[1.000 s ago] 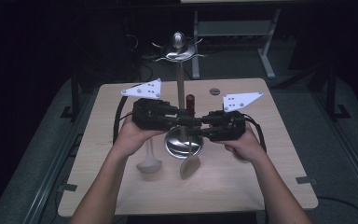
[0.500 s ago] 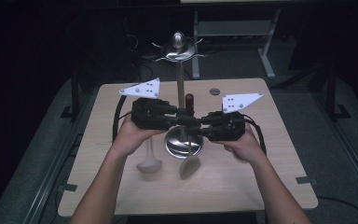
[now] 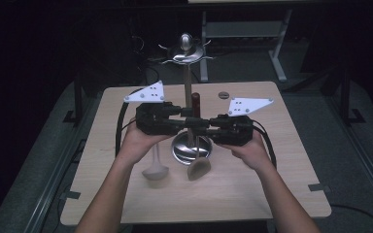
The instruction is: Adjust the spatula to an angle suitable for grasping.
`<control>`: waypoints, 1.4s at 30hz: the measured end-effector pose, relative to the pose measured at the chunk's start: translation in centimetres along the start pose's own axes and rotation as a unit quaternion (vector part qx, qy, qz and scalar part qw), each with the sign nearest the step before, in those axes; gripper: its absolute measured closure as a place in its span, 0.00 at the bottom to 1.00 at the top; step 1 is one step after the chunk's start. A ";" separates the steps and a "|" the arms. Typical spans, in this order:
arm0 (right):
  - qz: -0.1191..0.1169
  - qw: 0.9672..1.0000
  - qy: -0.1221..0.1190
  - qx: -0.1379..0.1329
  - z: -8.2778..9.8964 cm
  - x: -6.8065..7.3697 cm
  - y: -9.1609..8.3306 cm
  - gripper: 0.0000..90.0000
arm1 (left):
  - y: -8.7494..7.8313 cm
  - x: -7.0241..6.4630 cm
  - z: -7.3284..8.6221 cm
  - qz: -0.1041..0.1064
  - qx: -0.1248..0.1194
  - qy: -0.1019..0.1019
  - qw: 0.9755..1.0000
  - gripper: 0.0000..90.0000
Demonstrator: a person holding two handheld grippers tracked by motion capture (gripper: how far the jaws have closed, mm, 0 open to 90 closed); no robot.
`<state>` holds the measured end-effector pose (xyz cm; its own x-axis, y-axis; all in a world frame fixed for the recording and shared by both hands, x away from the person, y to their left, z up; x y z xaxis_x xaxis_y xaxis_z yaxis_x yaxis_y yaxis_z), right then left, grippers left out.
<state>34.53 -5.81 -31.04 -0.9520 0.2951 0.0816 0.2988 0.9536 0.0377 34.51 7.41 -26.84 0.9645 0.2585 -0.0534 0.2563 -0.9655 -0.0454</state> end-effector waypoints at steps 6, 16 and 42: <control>0.021 1.000 -0.003 -0.004 0.0 -0.1 0.0 0.82 | 0.1 0.1 0.1 -0.019 -0.011 -0.001 1.000 0.76; 0.001 1.000 -0.007 -0.011 -0.1 0.5 -0.1 0.81 | -0.2 -0.1 -0.1 0.030 -0.011 -0.008 0.999 0.82; -0.065 0.998 0.010 -0.015 0.2 1.1 -0.6 0.80 | -0.7 -0.3 -0.3 0.093 -0.014 -0.020 0.995 0.82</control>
<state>33.32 -6.03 -31.19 -0.9814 0.1676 0.0932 0.1752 0.9813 0.0795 34.03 8.01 -26.45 0.9924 0.0753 -0.0971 0.0754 -0.9971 -0.0028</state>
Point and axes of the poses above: each handheld gripper's, and its own axes: y roughly forward along the jaws, z roughly out of its underside, x roughly to its left, the point moved 6 cm from there along y, roughly forward along the jaws, and after that the axes turned 15 degrees about -x, right-handed, at the moved point
